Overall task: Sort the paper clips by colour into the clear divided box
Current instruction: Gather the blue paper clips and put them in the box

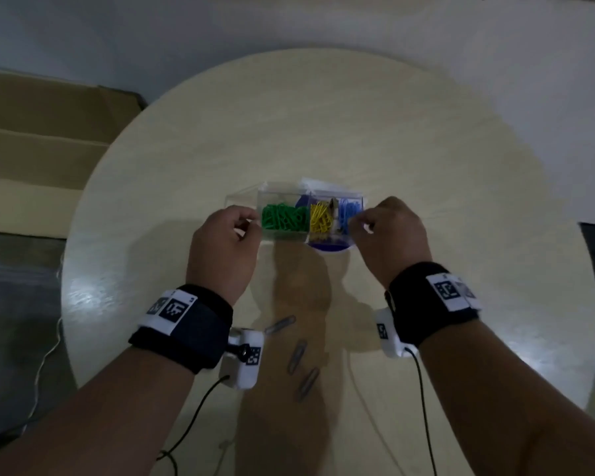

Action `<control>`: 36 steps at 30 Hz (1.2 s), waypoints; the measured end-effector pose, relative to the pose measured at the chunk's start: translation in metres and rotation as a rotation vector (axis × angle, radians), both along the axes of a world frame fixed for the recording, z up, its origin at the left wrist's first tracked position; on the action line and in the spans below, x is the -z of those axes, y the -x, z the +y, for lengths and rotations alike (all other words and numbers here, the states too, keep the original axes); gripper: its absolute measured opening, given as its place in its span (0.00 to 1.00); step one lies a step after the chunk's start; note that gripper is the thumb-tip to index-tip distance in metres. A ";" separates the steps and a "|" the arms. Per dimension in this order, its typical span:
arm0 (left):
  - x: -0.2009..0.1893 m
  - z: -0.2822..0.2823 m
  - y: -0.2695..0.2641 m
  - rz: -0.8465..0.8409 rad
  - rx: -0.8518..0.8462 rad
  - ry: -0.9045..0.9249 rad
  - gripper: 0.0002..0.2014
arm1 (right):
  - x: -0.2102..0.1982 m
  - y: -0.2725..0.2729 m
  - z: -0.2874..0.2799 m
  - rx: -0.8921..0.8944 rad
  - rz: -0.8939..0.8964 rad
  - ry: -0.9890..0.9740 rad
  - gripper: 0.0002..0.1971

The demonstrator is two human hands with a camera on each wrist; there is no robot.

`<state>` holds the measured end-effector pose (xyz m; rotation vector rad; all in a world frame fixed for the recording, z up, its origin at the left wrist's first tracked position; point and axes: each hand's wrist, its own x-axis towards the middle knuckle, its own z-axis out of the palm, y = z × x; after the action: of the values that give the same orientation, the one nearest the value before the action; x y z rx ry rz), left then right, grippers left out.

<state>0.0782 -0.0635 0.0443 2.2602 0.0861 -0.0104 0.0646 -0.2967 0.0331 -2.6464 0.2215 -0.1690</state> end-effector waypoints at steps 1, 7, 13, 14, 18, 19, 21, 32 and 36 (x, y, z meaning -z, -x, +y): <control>0.000 0.003 0.003 -0.007 0.014 -0.020 0.06 | -0.001 0.002 0.001 0.001 -0.006 -0.004 0.11; 0.013 0.024 0.047 0.072 0.337 -0.248 0.04 | -0.004 0.059 0.007 -0.066 -0.073 -0.132 0.06; 0.030 0.024 0.090 0.082 0.632 -0.411 0.09 | 0.016 0.145 0.056 -0.699 0.258 -0.040 0.14; 0.032 0.025 0.091 0.073 0.631 -0.417 0.07 | 0.020 0.149 0.059 -0.704 0.280 -0.015 0.14; 0.031 0.030 0.088 0.118 0.595 -0.409 0.02 | 0.022 0.152 0.060 -0.636 0.273 0.119 0.05; 0.030 0.030 0.087 0.136 0.592 -0.410 0.02 | 0.020 0.152 0.060 -0.625 0.270 0.132 0.05; 0.029 0.031 0.087 0.162 0.593 -0.425 0.03 | 0.018 0.153 0.059 -0.634 0.274 0.130 0.09; 0.020 0.013 0.077 0.242 0.491 -0.317 0.03 | 0.018 0.166 0.062 -0.526 0.381 0.164 0.03; -0.001 -0.015 0.055 0.168 0.397 -0.187 0.02 | 0.010 0.162 0.050 -0.457 0.470 -0.008 0.08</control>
<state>0.0233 -0.0787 0.0454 2.4236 -0.2842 -0.4181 -0.0978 -0.2471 0.0229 -2.6102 -0.2348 0.6030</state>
